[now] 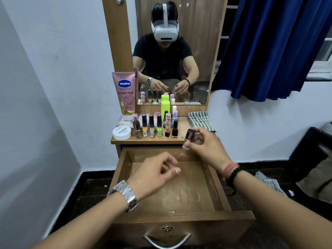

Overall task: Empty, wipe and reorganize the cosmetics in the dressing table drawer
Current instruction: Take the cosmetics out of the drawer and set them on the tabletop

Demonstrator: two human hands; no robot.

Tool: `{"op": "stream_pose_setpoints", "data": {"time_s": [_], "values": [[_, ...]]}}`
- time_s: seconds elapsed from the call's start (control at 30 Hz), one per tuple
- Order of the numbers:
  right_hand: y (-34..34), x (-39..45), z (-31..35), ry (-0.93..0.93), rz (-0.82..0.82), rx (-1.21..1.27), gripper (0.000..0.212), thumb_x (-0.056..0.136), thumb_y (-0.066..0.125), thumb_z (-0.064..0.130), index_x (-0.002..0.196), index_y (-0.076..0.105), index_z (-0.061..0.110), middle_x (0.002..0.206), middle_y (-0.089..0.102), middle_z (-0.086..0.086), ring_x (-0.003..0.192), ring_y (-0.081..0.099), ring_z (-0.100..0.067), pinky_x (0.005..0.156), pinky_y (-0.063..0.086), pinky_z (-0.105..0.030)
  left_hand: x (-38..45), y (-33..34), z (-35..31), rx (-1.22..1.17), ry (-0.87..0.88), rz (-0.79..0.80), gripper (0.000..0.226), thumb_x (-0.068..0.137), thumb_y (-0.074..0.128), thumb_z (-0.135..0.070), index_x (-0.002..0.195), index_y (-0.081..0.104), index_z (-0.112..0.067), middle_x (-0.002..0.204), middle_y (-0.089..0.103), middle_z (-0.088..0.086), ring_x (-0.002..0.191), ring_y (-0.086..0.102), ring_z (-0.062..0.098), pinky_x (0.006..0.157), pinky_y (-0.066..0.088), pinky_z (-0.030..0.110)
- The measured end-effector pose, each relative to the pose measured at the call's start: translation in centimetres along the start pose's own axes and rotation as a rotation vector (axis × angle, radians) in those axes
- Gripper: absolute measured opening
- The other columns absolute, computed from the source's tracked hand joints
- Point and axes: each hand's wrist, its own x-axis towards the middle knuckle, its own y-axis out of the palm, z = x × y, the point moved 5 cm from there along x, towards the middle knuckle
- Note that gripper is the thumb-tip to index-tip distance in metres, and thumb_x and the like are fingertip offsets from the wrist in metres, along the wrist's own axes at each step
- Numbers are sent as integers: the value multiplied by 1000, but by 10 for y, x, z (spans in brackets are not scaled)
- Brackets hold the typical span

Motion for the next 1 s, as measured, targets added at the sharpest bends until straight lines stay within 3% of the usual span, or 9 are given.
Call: {"op": "stream_pose_setpoints", "data": {"time_s": [0.17, 0.3, 0.37, 0.47, 0.63, 0.8, 0.9, 1.0], "values": [[-20, 39, -4, 18, -130, -70, 33, 79, 77, 18, 103, 56, 28, 85, 56, 21, 79, 56, 4, 65, 39, -5, -33, 21, 11, 222, 101, 92, 24, 88, 47, -54, 106, 50, -39, 106, 52, -26, 89, 53, -8, 76, 46, 17], [-12, 68, -8, 25, -131, -128, 35, 78, 77, 13, 109, 61, 20, 88, 60, 9, 88, 60, -12, 80, 52, -25, -43, 28, 20, 277, 121, 81, 29, 89, 39, -59, 110, 45, -40, 113, 47, -26, 95, 52, -6, 76, 43, 16], [-6, 81, -9, 7, -118, -180, 37, 77, 77, 13, 110, 62, 18, 95, 61, 5, 90, 57, -11, 78, 47, -22, -45, 30, 22, 276, 128, 71, 31, 90, 36, -61, 110, 45, -39, 113, 46, -25, 95, 53, -5, 75, 43, 17], [5, 94, -12, -3, -101, -248, 35, 76, 78, 14, 104, 58, 20, 87, 57, 10, 84, 53, -8, 65, 37, -14, -47, 30, 22, 267, 133, 47, 30, 90, 35, -60, 108, 45, -40, 110, 47, -25, 93, 52, -5, 77, 44, 19], [20, 101, -20, 9, -97, -283, 39, 76, 77, 15, 109, 56, 19, 84, 55, 8, 83, 54, -11, 74, 45, -22, -49, 32, 26, 265, 124, 32, 28, 91, 34, -59, 109, 45, -40, 108, 47, -25, 94, 52, -6, 79, 45, 20], [21, 99, -22, 13, -65, -245, 41, 76, 77, 11, 110, 54, 17, 79, 56, 9, 72, 55, -5, 63, 44, -14, -49, 33, 29, 274, 123, 30, 27, 91, 35, -57, 109, 45, -40, 107, 49, -24, 92, 53, -5, 78, 46, 21], [16, 90, -25, 39, -39, -185, 50, 78, 74, 9, 122, 50, 15, 97, 62, 0, 80, 61, -13, 76, 54, -23, -50, 32, 29, 281, 130, 21, 26, 91, 34, -56, 108, 46, -40, 107, 49, -25, 92, 53, -7, 78, 46, 20], [6, 74, -24, 43, -64, -172, 52, 80, 73, 14, 126, 50, 17, 106, 62, -1, 91, 63, -18, 85, 52, -29, -50, 31, 29, 272, 131, 9, 24, 91, 36, -55, 106, 47, -39, 104, 50, -26, 90, 53, -7, 76, 46, 18]]}}
